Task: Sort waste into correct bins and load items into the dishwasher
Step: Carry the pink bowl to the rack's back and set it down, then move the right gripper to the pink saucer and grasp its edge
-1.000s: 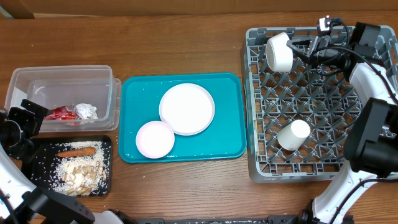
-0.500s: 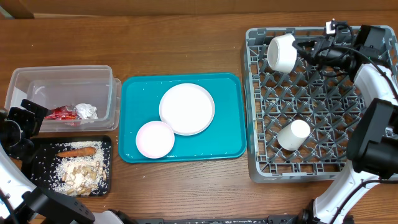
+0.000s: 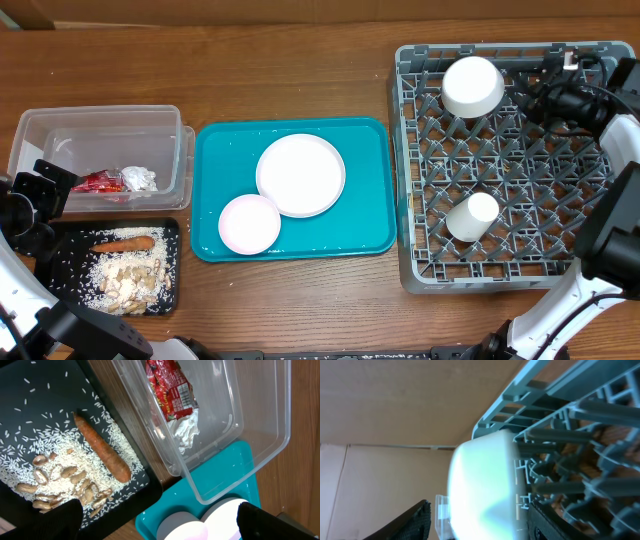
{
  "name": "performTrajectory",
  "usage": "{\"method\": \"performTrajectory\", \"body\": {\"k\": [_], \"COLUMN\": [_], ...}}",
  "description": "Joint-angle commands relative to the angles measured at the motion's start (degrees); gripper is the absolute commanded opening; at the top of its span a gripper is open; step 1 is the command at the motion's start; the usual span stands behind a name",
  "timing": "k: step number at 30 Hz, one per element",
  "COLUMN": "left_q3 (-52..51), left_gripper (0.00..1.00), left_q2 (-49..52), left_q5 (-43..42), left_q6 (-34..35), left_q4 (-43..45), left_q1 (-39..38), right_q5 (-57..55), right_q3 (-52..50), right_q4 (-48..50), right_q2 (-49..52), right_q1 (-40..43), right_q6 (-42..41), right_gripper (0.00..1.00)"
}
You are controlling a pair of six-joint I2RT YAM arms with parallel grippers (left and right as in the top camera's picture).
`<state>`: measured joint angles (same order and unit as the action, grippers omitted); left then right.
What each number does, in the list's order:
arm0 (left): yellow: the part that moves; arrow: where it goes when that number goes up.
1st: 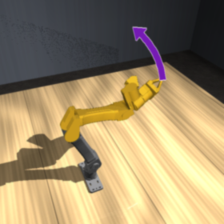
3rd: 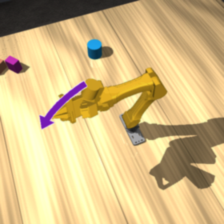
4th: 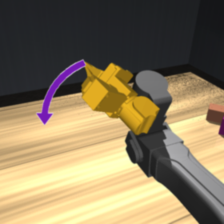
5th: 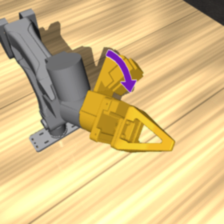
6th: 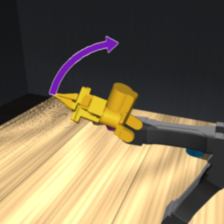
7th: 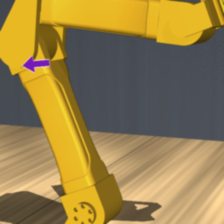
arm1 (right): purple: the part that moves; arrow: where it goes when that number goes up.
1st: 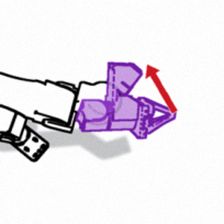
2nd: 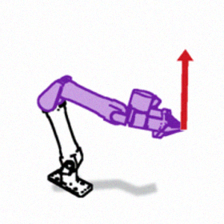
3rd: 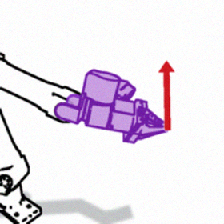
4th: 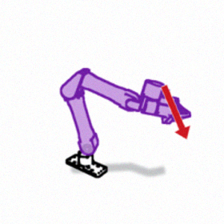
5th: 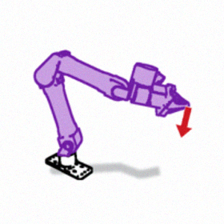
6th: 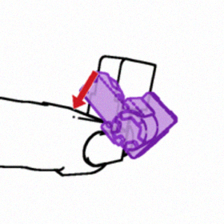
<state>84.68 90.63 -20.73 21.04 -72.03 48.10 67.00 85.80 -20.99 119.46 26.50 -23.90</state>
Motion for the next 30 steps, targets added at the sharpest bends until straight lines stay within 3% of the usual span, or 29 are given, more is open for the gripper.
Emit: {"method": "performTrajectory", "body": {"k": [1, 8, 15, 22, 30], "left_q3": [1.0, 1.0, 1.0, 1.0, 1.0], "left_gripper": [1.0, 1.0, 1.0, 1.0, 1.0], "left_q2": [-0.9, -0.9, -0.9, -0.9, -0.9], "left_q5": [0.4, 0.4, 0.4, 0.4, 0.4], "left_q6": [0.4, 0.4, 0.4, 0.4, 0.4], "left_q4": [0.1, 0.1, 0.1, 0.1, 0.1], "left_q1": [-0.1, -0.1, -0.1, -0.1, -0.1], "right_q5": [-0.3, -3.1, -10.1, -17.0, -28.9], "right_q3": [-0.2, -0.2, -0.2, -0.2, -0.2], "right_q4": [-1.0, -7.6, -17.0, -26.4, -34.5], "right_q2": [-0.3, -5.0, -13.3, -19.8, -22.0], "right_q1": [2.0, 5.1, 2.2, -12.5, -38.9], "right_q6": [1.5, 7.5, 14.2, 18.5, 17.0], "right_gripper": [0.65, 0.64, 0.58, 0.57, 0.54]}}
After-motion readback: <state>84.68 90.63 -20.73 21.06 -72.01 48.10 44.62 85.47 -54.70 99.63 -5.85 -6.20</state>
